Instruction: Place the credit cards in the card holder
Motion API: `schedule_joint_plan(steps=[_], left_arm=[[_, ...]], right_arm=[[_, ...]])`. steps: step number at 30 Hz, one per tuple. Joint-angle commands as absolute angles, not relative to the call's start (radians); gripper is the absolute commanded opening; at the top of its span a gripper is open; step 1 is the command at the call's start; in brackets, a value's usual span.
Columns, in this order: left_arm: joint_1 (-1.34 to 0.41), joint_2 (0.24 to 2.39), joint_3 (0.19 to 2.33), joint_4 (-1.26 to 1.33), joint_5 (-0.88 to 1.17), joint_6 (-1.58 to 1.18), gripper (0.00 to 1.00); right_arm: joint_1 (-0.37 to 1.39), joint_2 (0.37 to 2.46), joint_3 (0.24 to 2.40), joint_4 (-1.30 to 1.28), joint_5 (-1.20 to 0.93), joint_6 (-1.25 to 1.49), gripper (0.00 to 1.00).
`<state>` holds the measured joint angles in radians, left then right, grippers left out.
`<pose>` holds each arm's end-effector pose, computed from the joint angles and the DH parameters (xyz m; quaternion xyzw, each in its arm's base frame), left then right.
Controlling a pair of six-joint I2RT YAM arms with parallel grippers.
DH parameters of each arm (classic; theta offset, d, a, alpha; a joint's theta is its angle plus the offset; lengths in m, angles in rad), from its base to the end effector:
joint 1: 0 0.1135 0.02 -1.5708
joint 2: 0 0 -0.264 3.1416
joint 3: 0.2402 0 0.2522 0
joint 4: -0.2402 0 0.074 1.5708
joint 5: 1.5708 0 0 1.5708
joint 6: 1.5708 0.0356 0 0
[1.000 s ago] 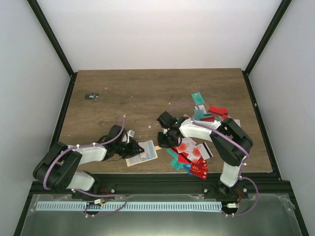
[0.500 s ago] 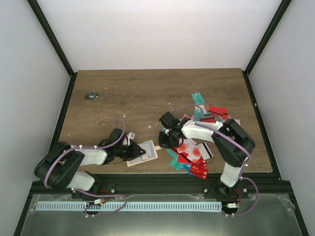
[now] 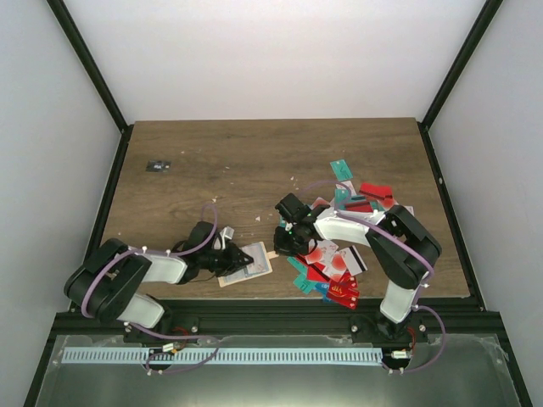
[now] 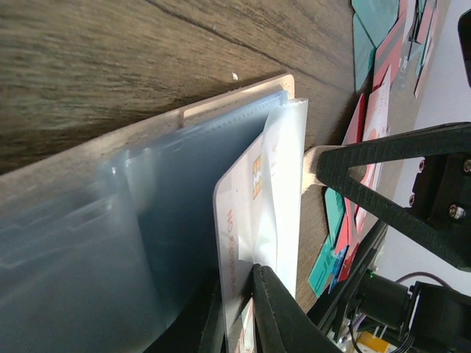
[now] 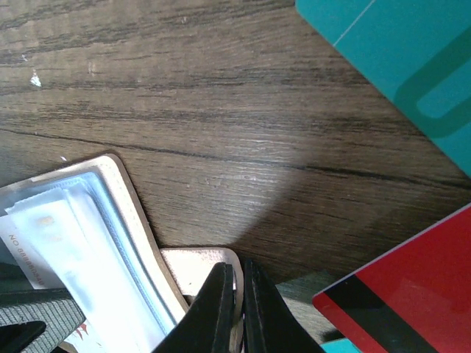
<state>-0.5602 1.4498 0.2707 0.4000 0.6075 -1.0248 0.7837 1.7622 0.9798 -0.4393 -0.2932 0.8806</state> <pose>0.1676 -0.1291 0.0995 -0.0905 0.8833 -0.4558 0.0618 0.2217 0.2354 0.1410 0.0219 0.9743 0.2239 0.0093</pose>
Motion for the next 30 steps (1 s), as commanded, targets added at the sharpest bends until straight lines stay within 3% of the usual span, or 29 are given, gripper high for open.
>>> schedule_joint_plan(steps=[1,10,19,30], left_arm=[[-0.567,1.479,0.251,0.422,0.564,-1.048,0.12],[-0.574,1.46,0.245,0.403,0.575,-1.059,0.25],[-0.578,1.374,0.32,0.1,0.538,-0.981,0.38],[-0.589,1.354,0.412,-0.127,0.537,-0.948,0.61]], right_arm=[[0.786,1.8,0.933,-0.521,-0.267,0.892,0.01],[0.787,1.8,0.931,-0.517,-0.273,0.884,0.01],[0.779,1.798,0.939,-0.522,-0.269,0.877,0.01],[0.773,1.803,0.942,-0.511,-0.274,0.881,0.01]])
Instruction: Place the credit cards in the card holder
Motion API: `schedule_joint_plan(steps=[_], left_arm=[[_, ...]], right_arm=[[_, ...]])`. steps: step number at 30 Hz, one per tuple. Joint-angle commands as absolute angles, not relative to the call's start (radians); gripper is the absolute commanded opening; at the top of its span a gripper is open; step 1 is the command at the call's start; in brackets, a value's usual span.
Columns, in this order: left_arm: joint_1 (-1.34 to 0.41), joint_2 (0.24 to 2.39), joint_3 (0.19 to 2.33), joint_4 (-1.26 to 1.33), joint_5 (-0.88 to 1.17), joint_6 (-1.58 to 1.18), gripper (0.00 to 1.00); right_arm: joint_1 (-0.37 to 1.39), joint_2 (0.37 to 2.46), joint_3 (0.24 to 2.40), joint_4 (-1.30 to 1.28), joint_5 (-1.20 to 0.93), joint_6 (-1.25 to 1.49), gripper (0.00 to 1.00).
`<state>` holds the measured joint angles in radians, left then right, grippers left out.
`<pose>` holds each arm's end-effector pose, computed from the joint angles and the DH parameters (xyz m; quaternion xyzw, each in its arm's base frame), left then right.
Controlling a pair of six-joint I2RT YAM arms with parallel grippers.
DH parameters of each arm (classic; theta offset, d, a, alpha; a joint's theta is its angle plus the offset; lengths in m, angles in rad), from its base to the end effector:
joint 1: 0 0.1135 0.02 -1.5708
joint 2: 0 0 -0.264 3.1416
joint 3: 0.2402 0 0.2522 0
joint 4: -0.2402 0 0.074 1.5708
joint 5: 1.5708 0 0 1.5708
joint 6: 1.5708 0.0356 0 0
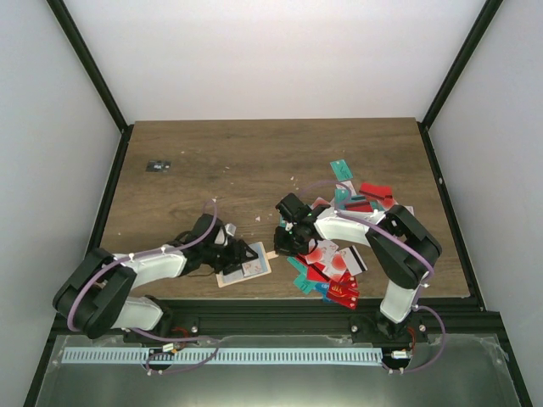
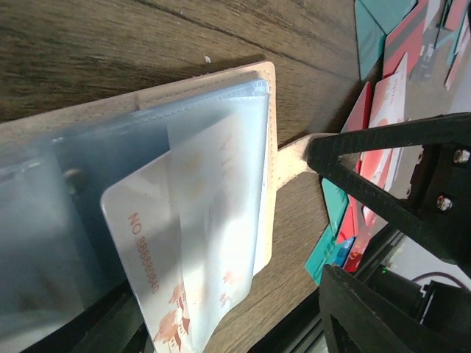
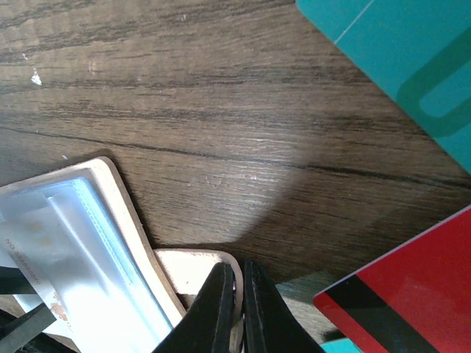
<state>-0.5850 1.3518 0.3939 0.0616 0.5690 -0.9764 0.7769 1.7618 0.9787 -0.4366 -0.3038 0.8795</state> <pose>0.1708 -0.1361 0.1241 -0.0850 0.9065 -0.4117 0.0392 0.2230 0.2342 0.1410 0.0235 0.9734 0.2279 0.0070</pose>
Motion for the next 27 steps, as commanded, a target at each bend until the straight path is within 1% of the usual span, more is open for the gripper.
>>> schedule_joint_plan(steps=[1,5,11,20,22,27], left_arm=[[-0.591,1.356,0.422,-0.148,0.534,-0.941,0.63],[-0.591,1.382,0.45,-0.188,0.522,-0.929,0.66],[-0.602,1.466,0.52,-0.253,0.502,-0.957,0.66],[-0.632,1.508,0.584,-0.32,0.486,-1.008,0.67],[-0.632,1.492,0.592,-0.35,0.482,-0.997,0.69],[-0.632,1.458,0.63,-0.461,0.469,-0.942,0.79]], right_arm=[[0.772,1.804,0.943,-0.51,-0.276,0.881,0.01],[0.772,1.807,0.946,-0.501,-0.283,0.884,0.01],[0.772,1.814,0.956,-0.496,-0.293,0.891,0.01],[0.772,1.817,0.956,-0.492,-0.294,0.902,0.01],[0.772,1.815,0.956,-0.492,-0.291,0.901,0.01],[0.772,1.816,0.962,-0.492,-0.291,0.9,0.01]])
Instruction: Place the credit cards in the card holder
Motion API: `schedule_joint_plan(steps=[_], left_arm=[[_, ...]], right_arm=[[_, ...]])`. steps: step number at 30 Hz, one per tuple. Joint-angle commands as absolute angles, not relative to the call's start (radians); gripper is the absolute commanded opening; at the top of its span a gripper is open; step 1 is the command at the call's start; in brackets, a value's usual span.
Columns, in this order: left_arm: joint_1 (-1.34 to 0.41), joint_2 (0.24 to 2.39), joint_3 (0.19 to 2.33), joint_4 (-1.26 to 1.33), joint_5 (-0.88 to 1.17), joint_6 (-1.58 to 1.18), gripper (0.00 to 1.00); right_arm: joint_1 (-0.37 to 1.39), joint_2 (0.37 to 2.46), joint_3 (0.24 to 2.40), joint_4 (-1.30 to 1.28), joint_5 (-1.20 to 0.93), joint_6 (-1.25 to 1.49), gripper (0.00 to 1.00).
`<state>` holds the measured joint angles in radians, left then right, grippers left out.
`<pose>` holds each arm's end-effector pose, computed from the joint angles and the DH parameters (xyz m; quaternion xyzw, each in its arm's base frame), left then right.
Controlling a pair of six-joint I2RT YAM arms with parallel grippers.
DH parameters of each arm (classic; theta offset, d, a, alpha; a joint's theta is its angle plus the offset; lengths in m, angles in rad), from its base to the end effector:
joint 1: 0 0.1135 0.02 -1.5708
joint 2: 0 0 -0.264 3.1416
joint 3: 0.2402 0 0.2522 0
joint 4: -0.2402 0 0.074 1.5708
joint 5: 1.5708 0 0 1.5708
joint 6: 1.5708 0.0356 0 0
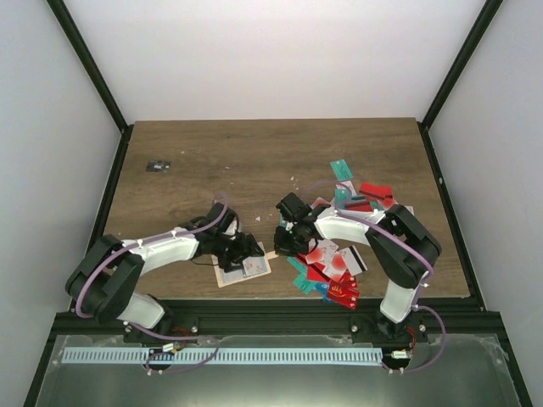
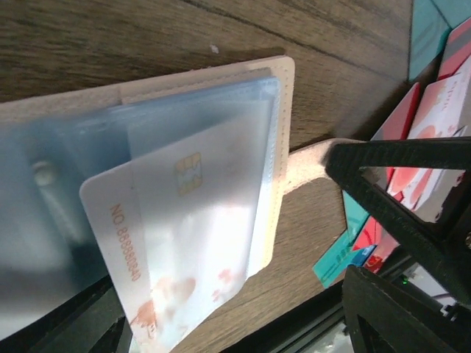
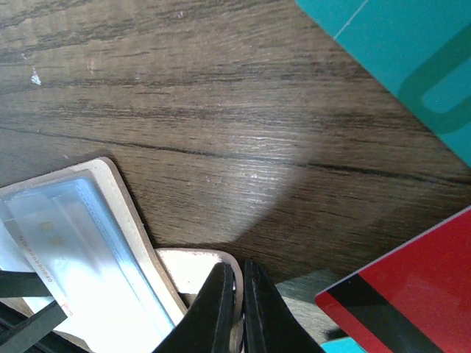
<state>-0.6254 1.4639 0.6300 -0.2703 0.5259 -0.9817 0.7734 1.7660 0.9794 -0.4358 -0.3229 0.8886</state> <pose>0.1906 -0.1597 0.1413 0.1073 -0.9352 0.3362 0.0271 0.2236 0.2341 0.1402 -0.0282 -0.9720 -0.2331 0.0016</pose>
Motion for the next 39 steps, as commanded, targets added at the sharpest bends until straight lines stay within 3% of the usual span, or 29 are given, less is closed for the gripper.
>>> schedule_joint_plan(steps=[1,6,11,16,22,33,37,39], left_arm=[[-0.632,1.452,0.638,-0.482,0.462,-0.929,0.82],[-0.631,1.414,0.682,-0.592,0.415,-0.869,0.94],[-0.63,1.383,0.718,-0.692,0.391,-0.81,0.98],[-0.629,1.342,0.772,-0.78,0.341,-0.743,0.98],[-0.628,1.297,0.804,-0.789,0.321,-0.637,0.9],[-0.629,1.331,0.764,-0.623,0.383,-0.596,0.35],[-0.629,1.383,0.764,-0.584,0.386,-0.591,0.15],[-0.629,1.413,0.766,-0.552,0.396,-0.593,0.1]], right_arm=[[0.771,1.816,0.961,-0.49,-0.291,0.9,0.01],[0.769,1.822,0.968,-0.485,-0.293,0.902,0.01],[0.755,1.822,0.972,-0.476,-0.293,0.907,0.01],[0.721,1.806,0.965,-0.467,-0.287,0.903,0.01],[0.691,1.753,0.935,-0.437,-0.302,0.883,0.04],[0.684,1.646,0.974,-0.497,-0.304,0.729,0.46],[0.685,1.58,0.97,-0.439,-0.431,0.637,0.57],[0.686,1.561,0.968,-0.399,-0.518,0.602,0.61]])
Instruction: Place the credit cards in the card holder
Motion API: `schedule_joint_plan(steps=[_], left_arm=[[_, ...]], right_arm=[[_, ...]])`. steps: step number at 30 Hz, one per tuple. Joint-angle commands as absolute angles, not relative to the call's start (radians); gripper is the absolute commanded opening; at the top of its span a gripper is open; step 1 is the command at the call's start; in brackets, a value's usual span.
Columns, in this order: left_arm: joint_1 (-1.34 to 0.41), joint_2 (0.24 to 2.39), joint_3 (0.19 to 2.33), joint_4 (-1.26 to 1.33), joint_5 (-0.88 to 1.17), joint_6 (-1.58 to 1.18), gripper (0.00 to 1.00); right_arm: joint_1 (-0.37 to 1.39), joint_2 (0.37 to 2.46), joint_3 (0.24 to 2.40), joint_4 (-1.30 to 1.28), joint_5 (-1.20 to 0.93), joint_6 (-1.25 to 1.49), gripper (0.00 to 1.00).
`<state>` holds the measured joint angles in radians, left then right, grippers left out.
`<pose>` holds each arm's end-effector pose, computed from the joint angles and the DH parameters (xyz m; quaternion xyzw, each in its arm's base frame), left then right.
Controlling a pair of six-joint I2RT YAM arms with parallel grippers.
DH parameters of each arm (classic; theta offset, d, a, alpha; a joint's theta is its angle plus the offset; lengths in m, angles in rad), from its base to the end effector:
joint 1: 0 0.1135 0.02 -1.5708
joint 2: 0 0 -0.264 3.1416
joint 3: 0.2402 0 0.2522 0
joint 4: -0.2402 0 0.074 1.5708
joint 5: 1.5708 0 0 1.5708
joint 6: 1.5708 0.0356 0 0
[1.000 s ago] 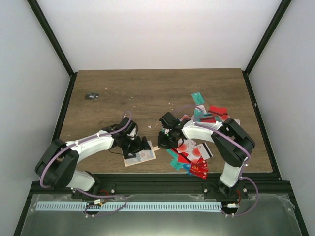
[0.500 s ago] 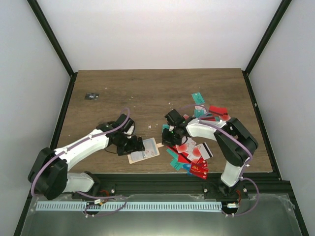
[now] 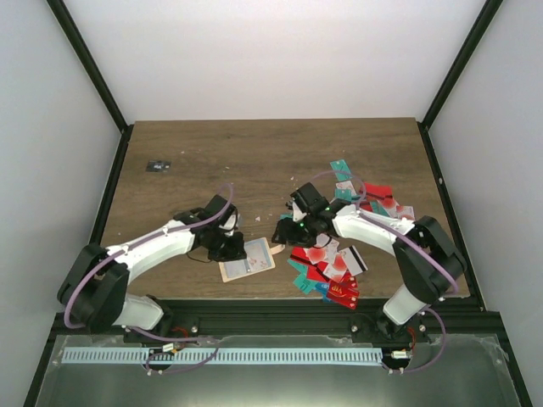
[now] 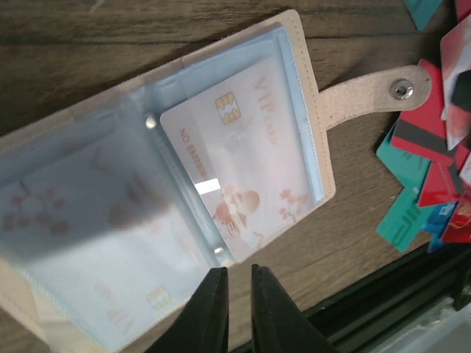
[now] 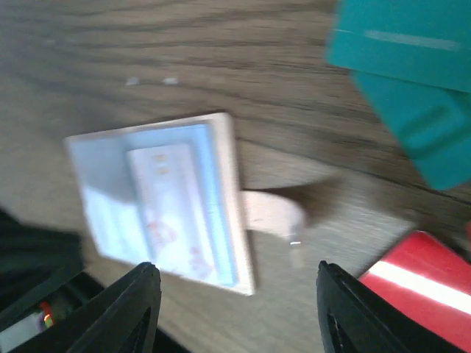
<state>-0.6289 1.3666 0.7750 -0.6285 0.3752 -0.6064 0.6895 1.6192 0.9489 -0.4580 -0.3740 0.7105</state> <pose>0.1865 -0.1518 0.1846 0.0434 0.9670 -0.2490 0.0334 0.2293 0.2059 0.1752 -0.0307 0.9590 0.2776 0.0481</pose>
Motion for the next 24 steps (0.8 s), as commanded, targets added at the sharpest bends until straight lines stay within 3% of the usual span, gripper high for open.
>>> schedule_joint_plan(steps=[1,7,24], left_arm=[[-0.629,1.427,0.768,-0.541,0.4,-0.594,0.08],[-0.629,1.51,0.785,-0.488,0.427,-0.597,0.04],[-0.634,1.591,0.757,-0.473,0.38,-0.609,0.04]], right_arm=[[0.686,1.559,0.967,-0.381,-0.56,0.593,0.61],[0.709,1.61,0.959,-0.304,-0.712,0.585,0.61],[0.728,1.752,0.944,-0.223,-0.774,0.599,0.6]])
